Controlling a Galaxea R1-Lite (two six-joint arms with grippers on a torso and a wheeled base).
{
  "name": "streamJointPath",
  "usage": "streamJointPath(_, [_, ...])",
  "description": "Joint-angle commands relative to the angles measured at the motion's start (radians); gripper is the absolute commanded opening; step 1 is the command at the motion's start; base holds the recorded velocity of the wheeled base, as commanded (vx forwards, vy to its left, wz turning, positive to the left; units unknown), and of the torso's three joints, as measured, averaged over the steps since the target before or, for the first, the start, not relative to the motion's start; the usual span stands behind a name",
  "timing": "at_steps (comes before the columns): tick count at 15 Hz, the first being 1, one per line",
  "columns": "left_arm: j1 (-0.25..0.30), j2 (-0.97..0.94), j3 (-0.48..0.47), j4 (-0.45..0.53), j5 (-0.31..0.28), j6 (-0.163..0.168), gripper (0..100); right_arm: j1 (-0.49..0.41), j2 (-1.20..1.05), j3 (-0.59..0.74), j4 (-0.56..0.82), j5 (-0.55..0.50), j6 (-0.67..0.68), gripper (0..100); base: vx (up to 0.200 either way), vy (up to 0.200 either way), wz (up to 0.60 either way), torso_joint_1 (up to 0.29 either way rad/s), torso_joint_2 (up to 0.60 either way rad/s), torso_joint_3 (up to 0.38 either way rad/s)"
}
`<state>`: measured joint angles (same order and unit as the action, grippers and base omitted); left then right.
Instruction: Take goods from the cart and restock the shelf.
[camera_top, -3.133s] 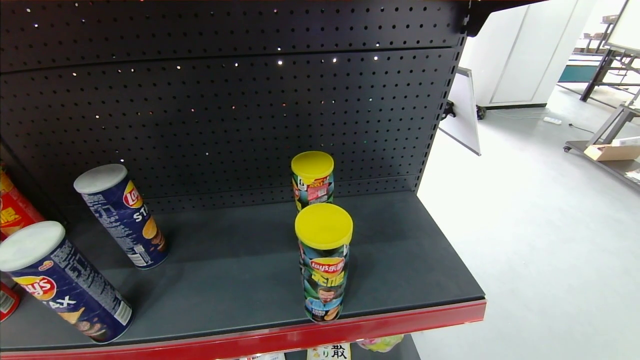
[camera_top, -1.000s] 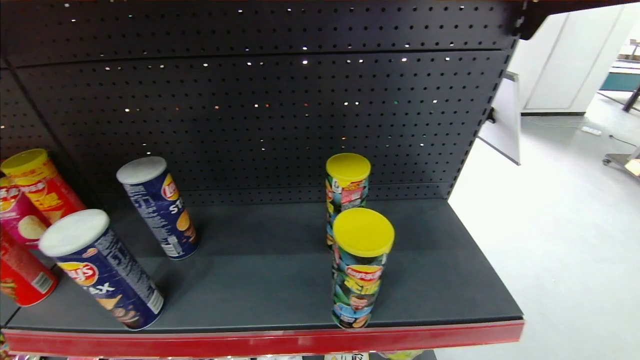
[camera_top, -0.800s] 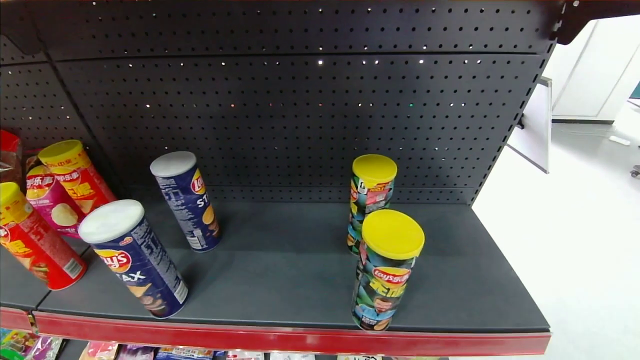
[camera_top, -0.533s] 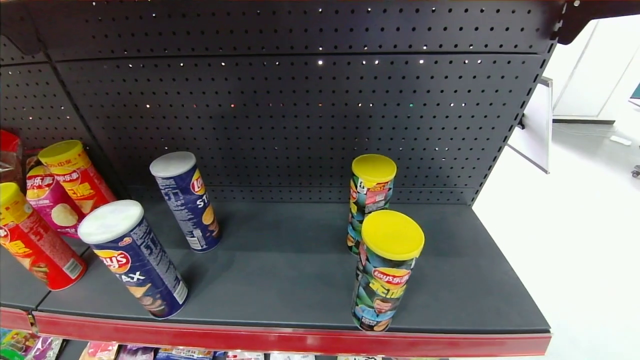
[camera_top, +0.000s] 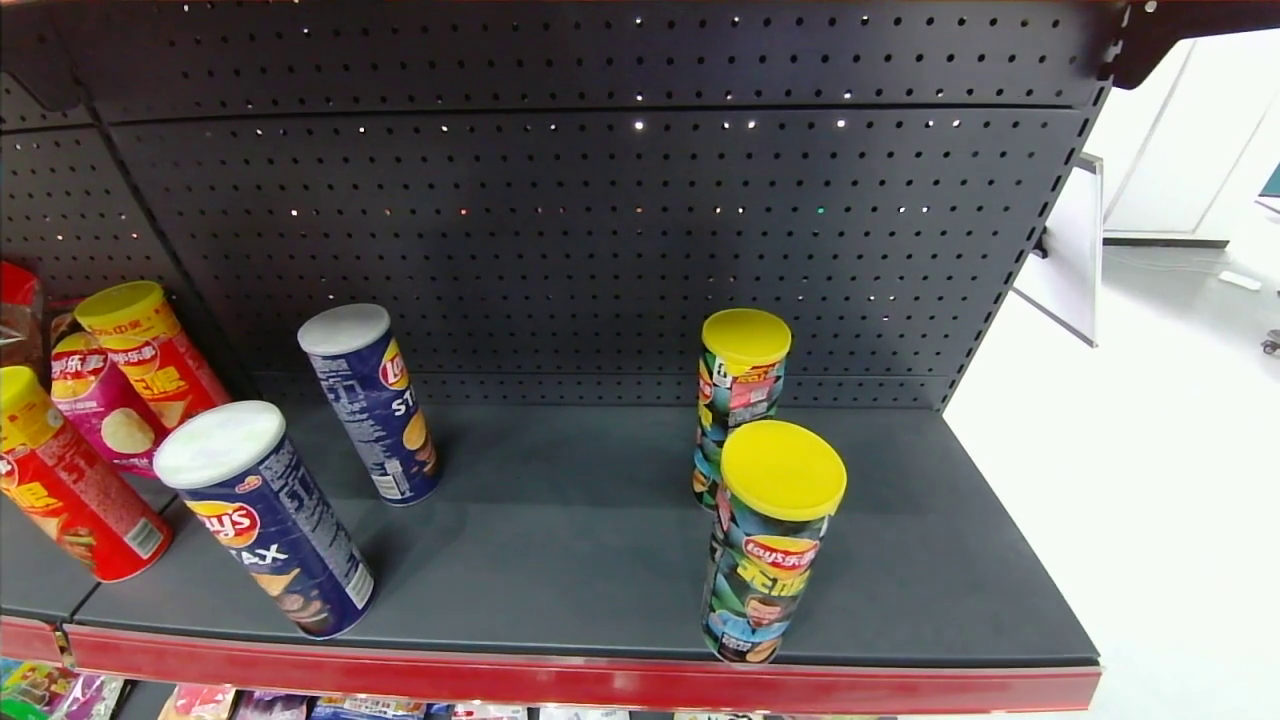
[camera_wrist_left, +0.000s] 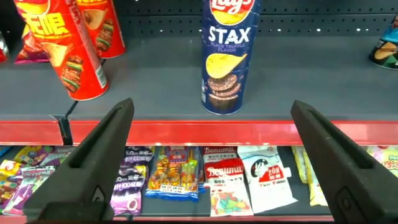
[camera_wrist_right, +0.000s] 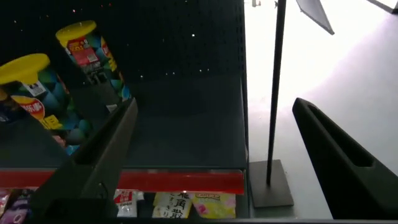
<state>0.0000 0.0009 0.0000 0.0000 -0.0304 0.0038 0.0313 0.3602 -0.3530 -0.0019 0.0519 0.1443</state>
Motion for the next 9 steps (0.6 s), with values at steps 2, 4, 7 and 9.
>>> streamJointPath(2, [0.0, -0.001, 0.0, 0.0, 0.0, 0.001, 100, 0.091, 0.591, -0.103, -0.007, 0.017, -0.035, 100, 0.0, 0.0, 0.0, 0.0, 0.0, 0.0])
streamJointPath(4, [0.0, -0.001, 0.0, 0.0, 0.0, -0.001, 100, 0.171, 0.675, -0.1, -0.007, 0.009, -0.035, 100, 0.0, 0.0, 0.0, 0.0, 0.0, 0.0])
streamJointPath(7, [0.0, -0.001, 0.0, 0.0, 0.0, -0.001, 100, 0.274, 0.822, -0.112, -0.021, -0.055, -0.029, 100, 0.0, 0.0, 0.0, 0.0, 0.0, 0.0])
streamJointPath(9, [0.0, -0.001, 0.0, 0.0, 0.0, 0.001, 100, 0.348, 0.888, -0.112, -0.086, -0.083, -0.028, 100, 0.0, 0.0, 0.0, 0.0, 0.0, 0.0])
